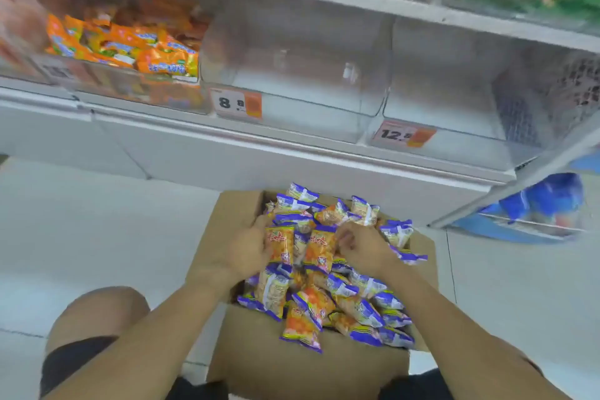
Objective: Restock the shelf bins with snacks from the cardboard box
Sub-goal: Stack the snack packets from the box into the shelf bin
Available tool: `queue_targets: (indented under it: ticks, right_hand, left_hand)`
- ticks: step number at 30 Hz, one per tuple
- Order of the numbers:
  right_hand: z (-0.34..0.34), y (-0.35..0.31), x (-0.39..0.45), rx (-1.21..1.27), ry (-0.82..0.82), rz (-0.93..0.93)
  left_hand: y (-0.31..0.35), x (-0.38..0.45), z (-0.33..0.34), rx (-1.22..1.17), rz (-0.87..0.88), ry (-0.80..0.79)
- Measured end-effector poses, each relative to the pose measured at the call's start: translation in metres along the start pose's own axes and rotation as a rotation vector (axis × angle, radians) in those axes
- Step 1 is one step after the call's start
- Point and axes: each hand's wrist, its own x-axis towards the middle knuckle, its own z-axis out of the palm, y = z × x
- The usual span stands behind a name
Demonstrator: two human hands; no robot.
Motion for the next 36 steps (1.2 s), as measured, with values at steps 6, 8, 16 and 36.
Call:
queue_targets:
  ticks: [6,8,16,36]
  right_hand:
    - [0.075,0.049,0.010,0.125,0.386,-0.103]
    - [0.091,0.042,0.009,0.087,0.440,-0.066]
    - [0.106,0.038,0.007,0.001,0.408,-0.214]
    - [-0.056,-0.016,-0.048,1.219,0.046,-0.287]
  left_hand:
    - [-0.019,0.058,0.051,0.228,0.071,-0.024]
    - [-0.020,0.064,0.062,0.238,0.052,-0.055]
    - [0.005,0.039,0.060,0.084,-0.034,0.150]
    - [0.122,0.007,-0.049,-0.554,0.162,0.278]
